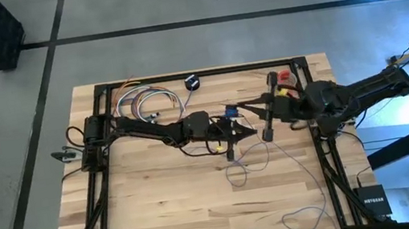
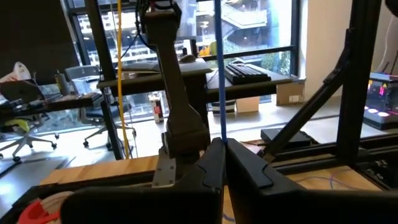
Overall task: Coil cords
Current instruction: Coil the blue wire onto the black spool
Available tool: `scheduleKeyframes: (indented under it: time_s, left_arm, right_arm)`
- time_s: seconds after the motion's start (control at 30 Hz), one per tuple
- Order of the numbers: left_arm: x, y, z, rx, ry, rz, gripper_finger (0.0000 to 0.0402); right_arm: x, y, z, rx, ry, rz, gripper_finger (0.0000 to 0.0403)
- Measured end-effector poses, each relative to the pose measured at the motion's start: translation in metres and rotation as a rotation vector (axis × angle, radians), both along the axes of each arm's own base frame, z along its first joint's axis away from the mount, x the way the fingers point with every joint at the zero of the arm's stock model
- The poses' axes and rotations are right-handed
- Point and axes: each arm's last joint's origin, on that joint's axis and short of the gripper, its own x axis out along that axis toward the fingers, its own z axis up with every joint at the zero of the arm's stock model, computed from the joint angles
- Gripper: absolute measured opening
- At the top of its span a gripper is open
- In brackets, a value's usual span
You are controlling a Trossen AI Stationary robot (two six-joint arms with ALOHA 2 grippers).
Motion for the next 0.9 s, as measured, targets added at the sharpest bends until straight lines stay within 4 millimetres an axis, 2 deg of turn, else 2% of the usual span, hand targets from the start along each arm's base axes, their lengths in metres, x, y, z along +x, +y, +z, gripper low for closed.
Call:
scheduleKeyframes:
  time_s: [0.23, 0.5, 0.7, 0.9]
  left_arm:
    - [-0.01, 0.001, 0.005, 0.06, 0.161, 0.08, 0.0001]
    - [-0.043, 0.005, 0.026, 0.163, 0.435, 0.262, 0.0001]
    - [-0.072, 0.007, 0.05, 0.142, 0.522, 0.294, 0.0001]
    - [-0.091, 0.007, 0.073, 0.072, 0.503, 0.309, 0.0001]
  right_arm:
    - [-0.021, 0.024, -0.006, -0.03, 0.116, -0.051, 0.0005]
    - [-0.038, 0.049, -0.022, -0.013, 0.248, -0.069, 0.0005]
    - [-0.039, 0.05, -0.042, 0.045, 0.344, -0.102, 0.0005]
    - [-0.038, 0.05, -0.066, 0.032, 0.402, -0.128, 0.0005]
